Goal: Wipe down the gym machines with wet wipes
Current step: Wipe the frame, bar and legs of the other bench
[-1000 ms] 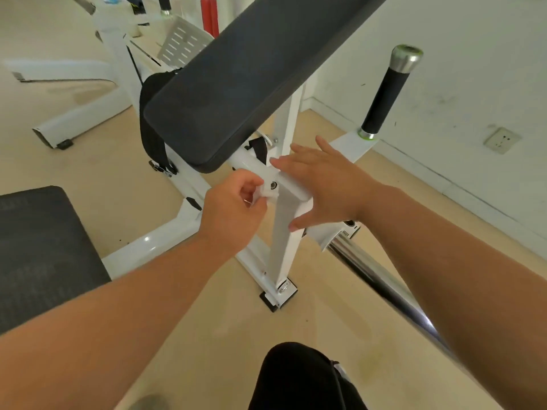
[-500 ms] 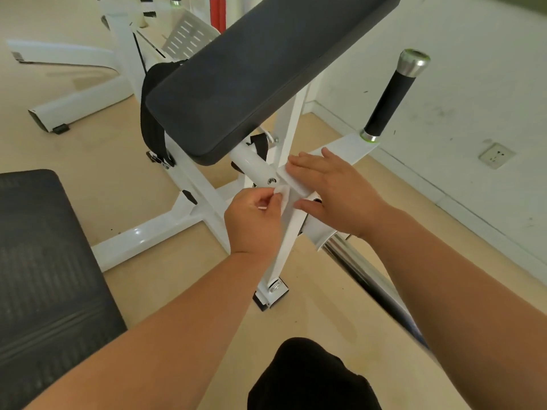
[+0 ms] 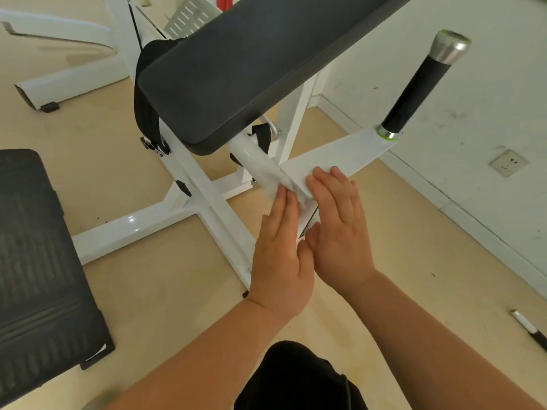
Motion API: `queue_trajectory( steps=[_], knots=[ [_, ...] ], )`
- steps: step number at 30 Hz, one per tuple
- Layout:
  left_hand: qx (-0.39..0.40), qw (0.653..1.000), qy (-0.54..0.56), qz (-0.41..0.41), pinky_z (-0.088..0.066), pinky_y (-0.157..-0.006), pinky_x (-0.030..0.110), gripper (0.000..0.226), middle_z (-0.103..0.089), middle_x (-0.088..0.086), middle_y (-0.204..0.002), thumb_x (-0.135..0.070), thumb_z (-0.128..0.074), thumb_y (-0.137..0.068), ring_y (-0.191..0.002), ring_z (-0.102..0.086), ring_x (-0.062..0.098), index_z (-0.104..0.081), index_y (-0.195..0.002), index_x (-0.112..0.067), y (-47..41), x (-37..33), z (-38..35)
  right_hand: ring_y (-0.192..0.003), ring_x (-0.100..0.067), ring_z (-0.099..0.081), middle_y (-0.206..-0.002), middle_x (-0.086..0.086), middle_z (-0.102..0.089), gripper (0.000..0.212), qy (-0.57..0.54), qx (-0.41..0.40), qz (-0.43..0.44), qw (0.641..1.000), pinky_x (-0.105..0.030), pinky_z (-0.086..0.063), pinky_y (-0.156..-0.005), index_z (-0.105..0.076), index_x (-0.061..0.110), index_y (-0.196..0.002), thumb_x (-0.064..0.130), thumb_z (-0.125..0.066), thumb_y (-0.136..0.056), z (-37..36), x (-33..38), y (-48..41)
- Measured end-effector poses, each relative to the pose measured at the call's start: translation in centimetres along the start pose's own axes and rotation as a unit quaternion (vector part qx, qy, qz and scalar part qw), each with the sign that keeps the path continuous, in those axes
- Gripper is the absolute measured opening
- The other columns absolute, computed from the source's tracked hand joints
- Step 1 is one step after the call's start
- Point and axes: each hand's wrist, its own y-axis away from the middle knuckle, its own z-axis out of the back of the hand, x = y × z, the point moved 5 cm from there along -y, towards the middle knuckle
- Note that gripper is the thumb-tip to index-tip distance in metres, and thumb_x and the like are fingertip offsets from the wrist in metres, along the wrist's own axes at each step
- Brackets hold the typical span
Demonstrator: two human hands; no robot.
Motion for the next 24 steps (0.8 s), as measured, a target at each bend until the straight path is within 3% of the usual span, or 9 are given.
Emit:
queue_trajectory(
  steps=[2, 6, 10, 16, 20, 24],
  knots=[
    [0.002, 1.000, 0.030, 0.001, -0.017, -0.126, 0.040, 0.072, -0.003, -0.009, -0.170, -0.014, -0.043, -0.101, -0.153, -0.005, -0.001, -0.001, -0.158, -0.030, -0.8, 0.2, -0.1, -0.148, -0.037, -0.036, -0.150, -0.014, -0.048, 0.076, -0.024, -0.024, 0.016, 0.999, -0.063, -0.035, -0.115, -0.044, 0.010, -0.146, -0.014, -0.068, -0.077, -0.6, -0.4, -0.1],
    [0.042, 0.998, 0.054, -0.001, -0.008, -0.123, 0.020, 0.067, 0.006, -0.008, -0.169, -0.021, -0.034, -0.102, -0.153, 0.001, 0.000, 0.000, -0.160, -0.019, 0.0, 1.2, -0.8, -0.146, -0.037, -0.038, -0.146, -0.017, -0.050, 0.068, -0.039, -0.070, 0.021, 0.997, -0.060, -0.037, -0.114, -0.047, 0.007, -0.142, -0.007, -0.077, -0.083, -1.6, -0.3, -0.1],
    [0.092, 0.992, 0.084, 0.026, -0.007, -0.126, 0.028, 0.069, 0.003, -0.006, -0.170, -0.034, -0.027, -0.096, -0.154, 0.002, 0.004, -0.003, -0.159, -0.019, 1.3, 3.2, -0.7, -0.143, -0.038, -0.041, -0.144, -0.014, -0.050, 0.074, -0.039, -0.090, 0.028, 0.995, -0.057, -0.038, -0.115, -0.048, 0.008, -0.139, -0.018, -0.074, -0.076, -1.8, -0.7, 0.0],
    [0.081, 0.989, 0.116, -0.029, -0.012, -0.125, 0.032, 0.068, -0.002, 0.001, -0.170, -0.028, -0.027, -0.098, -0.156, -0.004, 0.010, -0.006, -0.160, -0.010, -0.3, 1.3, 0.5, -0.146, -0.040, -0.037, -0.147, -0.017, -0.048, 0.082, -0.051, -0.028, 0.035, 0.998, -0.052, -0.032, -0.121, -0.045, 0.008, -0.143, -0.023, -0.060, -0.069, -1.1, -0.9, -0.3],
    [0.126, 0.987, 0.099, -0.011, -0.009, -0.127, 0.049, 0.070, 0.007, -0.006, -0.169, -0.029, -0.027, -0.096, -0.156, 0.005, 0.010, -0.001, -0.160, -0.015, 1.9, 4.6, -0.8, -0.148, -0.040, -0.033, -0.150, -0.016, -0.044, 0.065, -0.059, 0.037, 0.045, 0.997, -0.043, -0.024, -0.124, -0.045, 0.005, -0.144, -0.009, -0.049, -0.081, -0.4, -1.2, -0.6],
    [0.099, 0.988, 0.118, -0.014, -0.010, -0.123, 0.059, 0.072, 0.005, 0.001, -0.170, -0.026, -0.027, -0.094, -0.156, 0.003, 0.013, -0.004, -0.160, -0.010, 2.3, 5.0, -1.9, -0.149, -0.039, -0.029, -0.148, -0.019, -0.042, 0.059, -0.062, 0.029, 0.030, 0.997, -0.045, -0.021, -0.126, -0.044, 0.001, -0.143, -0.007, -0.047, -0.085, -0.5, -1.0, -0.4]
  ],
)
